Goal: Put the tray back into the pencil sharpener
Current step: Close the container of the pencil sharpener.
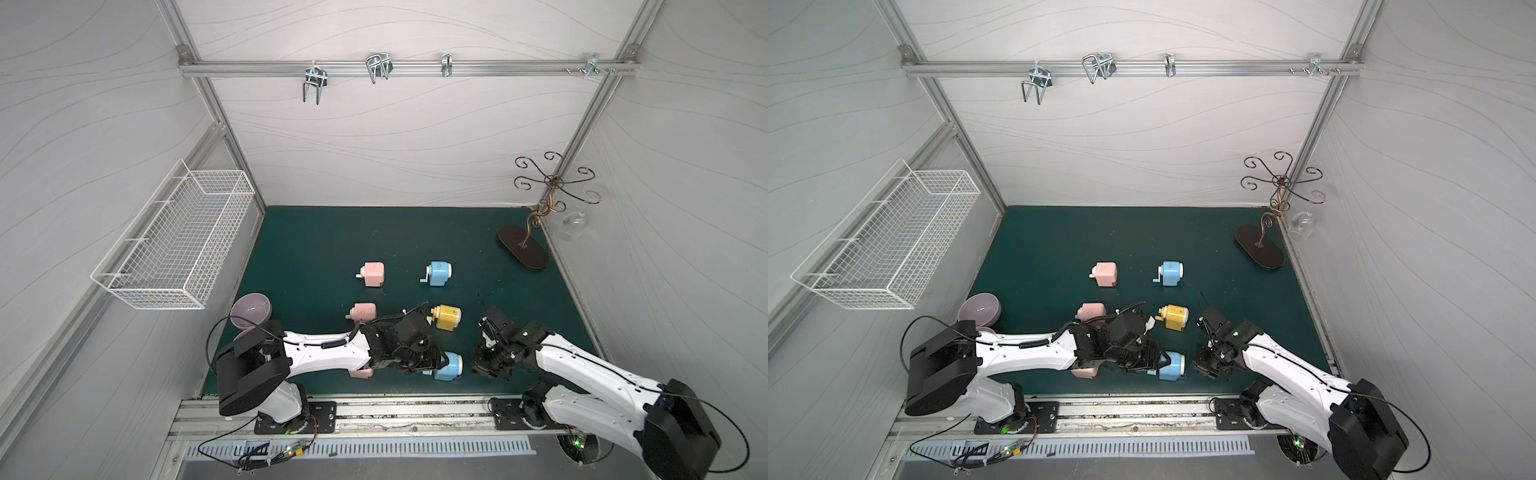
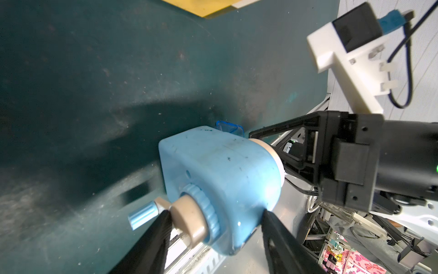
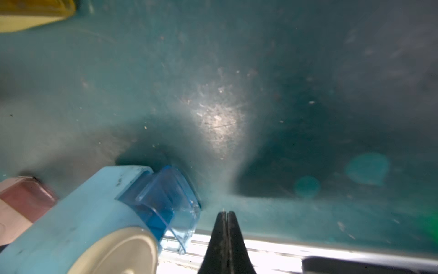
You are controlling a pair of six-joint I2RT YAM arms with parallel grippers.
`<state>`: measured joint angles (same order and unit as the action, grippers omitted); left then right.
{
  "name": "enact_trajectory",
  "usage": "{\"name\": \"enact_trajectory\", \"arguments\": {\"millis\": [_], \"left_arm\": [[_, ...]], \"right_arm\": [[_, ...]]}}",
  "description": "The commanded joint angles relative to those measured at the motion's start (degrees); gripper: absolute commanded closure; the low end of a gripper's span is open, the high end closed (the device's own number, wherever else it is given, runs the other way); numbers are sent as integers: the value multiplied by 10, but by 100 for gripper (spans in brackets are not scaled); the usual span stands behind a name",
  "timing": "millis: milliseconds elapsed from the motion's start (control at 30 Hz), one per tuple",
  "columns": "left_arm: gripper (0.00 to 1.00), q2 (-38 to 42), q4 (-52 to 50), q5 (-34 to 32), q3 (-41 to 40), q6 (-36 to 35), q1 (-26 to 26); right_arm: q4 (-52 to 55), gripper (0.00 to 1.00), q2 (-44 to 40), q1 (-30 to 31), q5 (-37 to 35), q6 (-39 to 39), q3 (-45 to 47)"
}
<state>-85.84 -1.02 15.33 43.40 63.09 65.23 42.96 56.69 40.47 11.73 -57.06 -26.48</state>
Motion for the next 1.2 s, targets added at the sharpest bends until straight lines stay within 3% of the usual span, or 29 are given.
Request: {"name": "enact_trajectory", "arguments": {"millis": [0, 1167], "left_arm": [[37, -20, -25, -3, 14, -2, 4], [37, -29, -12, 0, 8, 2, 4]], "right_arm": [[-33, 100, 2, -8, 23, -18, 14], [-133, 100, -19, -17, 103, -51, 56]]}}
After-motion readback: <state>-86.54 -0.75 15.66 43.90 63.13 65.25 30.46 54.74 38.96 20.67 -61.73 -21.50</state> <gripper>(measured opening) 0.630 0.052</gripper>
